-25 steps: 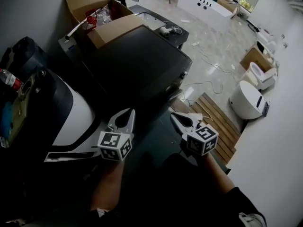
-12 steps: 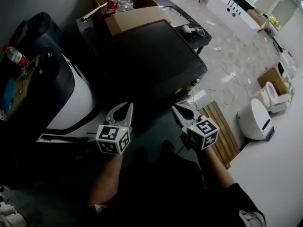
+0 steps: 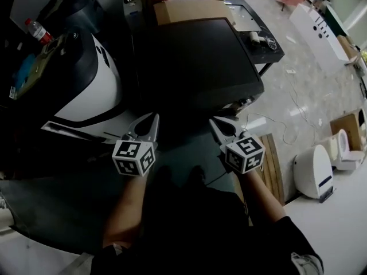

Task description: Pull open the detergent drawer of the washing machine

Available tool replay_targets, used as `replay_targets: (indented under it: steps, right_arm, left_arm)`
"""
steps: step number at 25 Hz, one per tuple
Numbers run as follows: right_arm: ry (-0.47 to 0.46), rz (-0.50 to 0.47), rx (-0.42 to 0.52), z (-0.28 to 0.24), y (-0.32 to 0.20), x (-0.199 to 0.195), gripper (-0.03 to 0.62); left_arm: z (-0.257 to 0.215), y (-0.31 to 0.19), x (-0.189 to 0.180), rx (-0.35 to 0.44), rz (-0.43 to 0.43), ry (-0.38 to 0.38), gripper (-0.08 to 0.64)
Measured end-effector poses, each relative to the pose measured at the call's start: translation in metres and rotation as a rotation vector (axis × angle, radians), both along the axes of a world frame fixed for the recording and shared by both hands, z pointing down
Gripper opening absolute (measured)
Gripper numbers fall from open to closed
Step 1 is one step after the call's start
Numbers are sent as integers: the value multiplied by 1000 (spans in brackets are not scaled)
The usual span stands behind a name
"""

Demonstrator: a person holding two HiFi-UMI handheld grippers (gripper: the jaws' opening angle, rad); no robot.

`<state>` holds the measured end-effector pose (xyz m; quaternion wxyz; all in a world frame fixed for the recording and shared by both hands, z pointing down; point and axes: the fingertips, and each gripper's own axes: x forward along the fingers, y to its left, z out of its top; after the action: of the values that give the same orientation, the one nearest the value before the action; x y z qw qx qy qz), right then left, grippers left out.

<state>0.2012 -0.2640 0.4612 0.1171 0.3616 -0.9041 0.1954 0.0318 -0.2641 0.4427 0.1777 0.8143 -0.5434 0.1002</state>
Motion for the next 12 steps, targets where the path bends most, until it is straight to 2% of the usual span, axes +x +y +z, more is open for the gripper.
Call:
replay_targets:
  steps: [7,12]
  right_arm:
    - [12,-68,-24,13,1,1,2]
    - [42,-69,-49,26,5,-24,3]
  left_arm:
    - [17,19,-15,-37,-104,-28,0]
    - [29,35,-36,-58,-91,-18,0]
